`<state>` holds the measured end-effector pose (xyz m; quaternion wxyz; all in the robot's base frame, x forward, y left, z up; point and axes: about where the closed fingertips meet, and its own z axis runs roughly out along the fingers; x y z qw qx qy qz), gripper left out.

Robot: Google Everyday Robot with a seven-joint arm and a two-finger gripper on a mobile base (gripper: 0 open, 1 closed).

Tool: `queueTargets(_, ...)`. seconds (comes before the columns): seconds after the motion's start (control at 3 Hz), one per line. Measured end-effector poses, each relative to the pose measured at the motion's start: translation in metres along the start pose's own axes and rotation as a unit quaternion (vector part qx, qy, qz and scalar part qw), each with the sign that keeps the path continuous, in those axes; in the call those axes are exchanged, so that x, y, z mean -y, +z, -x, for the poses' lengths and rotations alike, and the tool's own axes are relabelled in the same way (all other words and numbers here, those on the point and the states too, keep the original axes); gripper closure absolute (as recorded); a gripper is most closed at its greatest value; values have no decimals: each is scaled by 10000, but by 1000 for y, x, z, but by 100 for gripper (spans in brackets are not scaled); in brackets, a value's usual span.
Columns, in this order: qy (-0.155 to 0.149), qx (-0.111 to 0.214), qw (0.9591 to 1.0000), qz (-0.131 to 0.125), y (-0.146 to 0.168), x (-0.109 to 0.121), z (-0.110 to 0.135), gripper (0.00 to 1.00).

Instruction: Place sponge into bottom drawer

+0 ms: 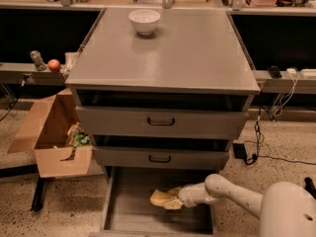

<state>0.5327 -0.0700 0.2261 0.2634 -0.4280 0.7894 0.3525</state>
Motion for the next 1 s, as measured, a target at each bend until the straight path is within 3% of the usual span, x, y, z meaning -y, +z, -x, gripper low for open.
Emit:
queueTargets(0.33,0,0,10000,0,0,0,0,51)
queueTargets(0.67,0,0,10000,1,0,0,0,19)
queueTargets(1.0,0,0,10000,1,0,0,0,0)
